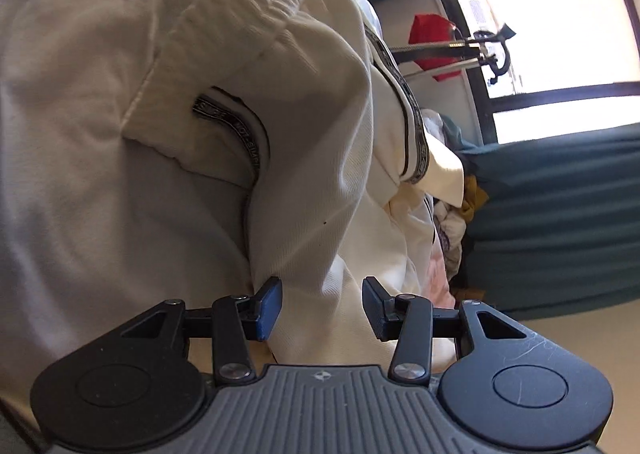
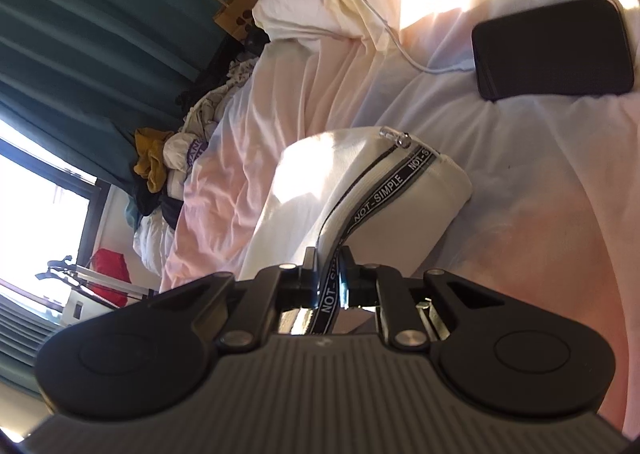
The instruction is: Fold clothes
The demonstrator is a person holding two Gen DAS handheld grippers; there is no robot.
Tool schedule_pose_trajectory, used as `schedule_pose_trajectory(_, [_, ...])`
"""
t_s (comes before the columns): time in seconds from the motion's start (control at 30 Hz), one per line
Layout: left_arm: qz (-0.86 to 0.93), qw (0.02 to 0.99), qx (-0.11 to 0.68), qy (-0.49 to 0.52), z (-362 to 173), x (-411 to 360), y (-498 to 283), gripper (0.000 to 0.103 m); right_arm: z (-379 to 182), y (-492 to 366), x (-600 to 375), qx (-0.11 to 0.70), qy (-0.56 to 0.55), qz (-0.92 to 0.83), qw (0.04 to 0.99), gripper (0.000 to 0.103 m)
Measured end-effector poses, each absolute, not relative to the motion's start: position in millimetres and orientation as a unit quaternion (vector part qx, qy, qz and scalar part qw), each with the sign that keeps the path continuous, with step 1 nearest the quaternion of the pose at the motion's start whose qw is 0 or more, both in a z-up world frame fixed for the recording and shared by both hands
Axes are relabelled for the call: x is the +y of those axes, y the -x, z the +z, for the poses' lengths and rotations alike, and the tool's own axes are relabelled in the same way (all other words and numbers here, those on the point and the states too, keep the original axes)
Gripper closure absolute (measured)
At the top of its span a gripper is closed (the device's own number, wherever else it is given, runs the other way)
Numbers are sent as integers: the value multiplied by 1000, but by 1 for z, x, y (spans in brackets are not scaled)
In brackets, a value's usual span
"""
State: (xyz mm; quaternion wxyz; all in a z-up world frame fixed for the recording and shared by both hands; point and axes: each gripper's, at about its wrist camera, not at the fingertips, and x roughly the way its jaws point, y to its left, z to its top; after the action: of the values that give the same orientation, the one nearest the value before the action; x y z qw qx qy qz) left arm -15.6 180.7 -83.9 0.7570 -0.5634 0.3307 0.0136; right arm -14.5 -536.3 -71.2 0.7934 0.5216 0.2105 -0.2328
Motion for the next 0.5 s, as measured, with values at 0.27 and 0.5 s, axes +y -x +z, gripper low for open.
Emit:
schedule_pose_trajectory(0.27, [155, 764, 282, 560, -72, 213, 41, 44, -60, 11, -537, 171, -504, -248, 809, 91])
schedule_pose_trajectory(0.5, [172, 719, 282, 611, -99, 244, 16, 40, -72, 13, -541, 188, -540, -257, 779, 91])
